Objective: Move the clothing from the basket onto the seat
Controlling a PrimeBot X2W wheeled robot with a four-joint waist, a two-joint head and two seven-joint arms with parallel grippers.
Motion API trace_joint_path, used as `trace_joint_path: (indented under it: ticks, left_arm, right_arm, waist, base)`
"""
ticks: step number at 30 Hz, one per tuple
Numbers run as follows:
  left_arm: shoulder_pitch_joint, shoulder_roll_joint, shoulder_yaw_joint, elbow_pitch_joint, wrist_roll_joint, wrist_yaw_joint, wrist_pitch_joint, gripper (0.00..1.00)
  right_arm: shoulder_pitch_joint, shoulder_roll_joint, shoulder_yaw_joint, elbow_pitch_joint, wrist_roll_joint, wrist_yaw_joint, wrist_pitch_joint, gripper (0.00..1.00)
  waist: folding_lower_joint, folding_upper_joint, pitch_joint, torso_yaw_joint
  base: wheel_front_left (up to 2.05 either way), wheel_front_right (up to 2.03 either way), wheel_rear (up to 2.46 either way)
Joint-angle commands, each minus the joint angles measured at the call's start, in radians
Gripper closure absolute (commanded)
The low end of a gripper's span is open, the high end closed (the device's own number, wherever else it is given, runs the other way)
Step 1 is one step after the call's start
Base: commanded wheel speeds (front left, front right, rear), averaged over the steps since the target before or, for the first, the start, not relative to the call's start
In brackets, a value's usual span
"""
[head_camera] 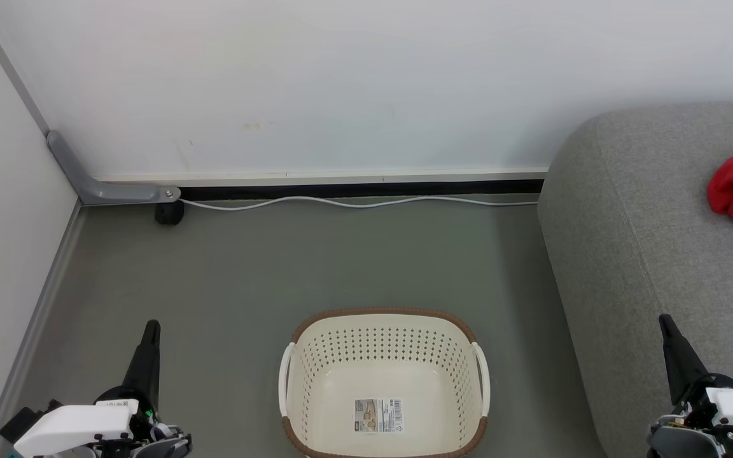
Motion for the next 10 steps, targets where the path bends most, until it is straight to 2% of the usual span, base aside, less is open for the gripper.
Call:
trace_joint_path:
  ticks: [1, 10]
  left_arm:
    - [-0.057, 0.018, 0.032, -0.028, -0.005, -0.007, 0.006, 1.0]
    - [-0.057, 0.018, 0.032, -0.028, -0.005, -0.007, 0.006, 1.0]
  right_arm:
    - [-0.037, -0.01, 0.016, -0.031, 0.007, 0.004, 0.008, 1.0]
    - [-0.037, -0.01, 0.016, -0.031, 0.007, 0.004, 0.008, 1.0]
  waist:
    - [0.0, 0.0, 0.0, 0.0]
    - [0.0, 0.0, 0.0, 0.0]
  base:
    - [0.0, 0.0, 0.0]
    - [0.0, 0.0, 0.0]
